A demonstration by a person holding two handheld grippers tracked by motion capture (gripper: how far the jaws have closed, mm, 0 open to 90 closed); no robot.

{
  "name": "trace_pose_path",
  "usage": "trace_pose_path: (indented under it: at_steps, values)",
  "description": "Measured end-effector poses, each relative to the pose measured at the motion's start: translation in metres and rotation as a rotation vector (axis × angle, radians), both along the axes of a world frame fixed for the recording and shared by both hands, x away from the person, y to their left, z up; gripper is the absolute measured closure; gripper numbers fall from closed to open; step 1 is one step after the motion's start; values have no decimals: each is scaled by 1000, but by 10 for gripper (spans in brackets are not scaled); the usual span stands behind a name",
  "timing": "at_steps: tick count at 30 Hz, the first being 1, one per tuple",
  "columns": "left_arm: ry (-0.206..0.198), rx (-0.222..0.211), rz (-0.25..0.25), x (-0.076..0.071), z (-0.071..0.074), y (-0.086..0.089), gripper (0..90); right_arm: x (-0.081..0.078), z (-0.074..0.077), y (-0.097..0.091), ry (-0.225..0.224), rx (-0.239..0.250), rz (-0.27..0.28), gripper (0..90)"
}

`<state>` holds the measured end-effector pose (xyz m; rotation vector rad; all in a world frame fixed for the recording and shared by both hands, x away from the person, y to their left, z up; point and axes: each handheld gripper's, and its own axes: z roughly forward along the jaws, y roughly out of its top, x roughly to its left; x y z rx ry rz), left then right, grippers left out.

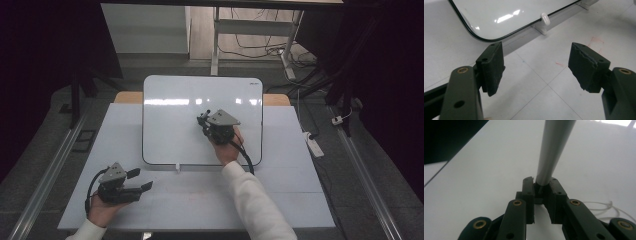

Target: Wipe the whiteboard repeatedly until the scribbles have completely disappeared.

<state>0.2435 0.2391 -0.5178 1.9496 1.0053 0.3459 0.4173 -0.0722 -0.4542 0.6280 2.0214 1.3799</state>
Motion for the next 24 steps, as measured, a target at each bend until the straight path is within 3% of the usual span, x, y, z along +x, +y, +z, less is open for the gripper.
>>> trace_pose_path:
  at_steps: [1, 4, 6, 10, 12, 15, 17, 19, 21, 23, 24]
  values:
    - [-1, 0, 1, 0, 0, 0, 291, 2, 2, -4, 8, 7, 1, 774]
    - [-4, -7, 4, -1, 1, 1, 291, 13, 11, -33, 10, 91, -115, 774]
    - [-1, -7, 4, 0, 0, 1, 291, 13, 12, -36, 21, 123, -138, 774]
    - [2, 1, 0, 2, 0, -1, 292, -3, -3, -1, 19, 24, -1, 774]
    - [0, 2, -1, 1, 0, -1, 291, -3, -3, -3, 10, 16, -2, 774]
    - [-1, -2, 1, 0, 0, 0, 292, 6, 7, -33, -9, 59, -118, 774]
    - [0, -4, 3, 0, 0, 0, 292, 9, 10, -48, 4, 97, -157, 774]
    - [2, -1, 2, 1, 0, 0, 292, 6, 7, -44, 15, 92, -138, 775]
    - [3, 2, -2, 2, -1, -1, 292, -2, 0, -30, 14, 28, -60, 774]
    - [2, 3, -2, 2, 0, -1, 292, -4, -1, -30, 8, 2, -45, 774]
    - [1, 4, -2, 2, 0, -1, 291, -3, 1, -35, 10, 13, -63, 774]
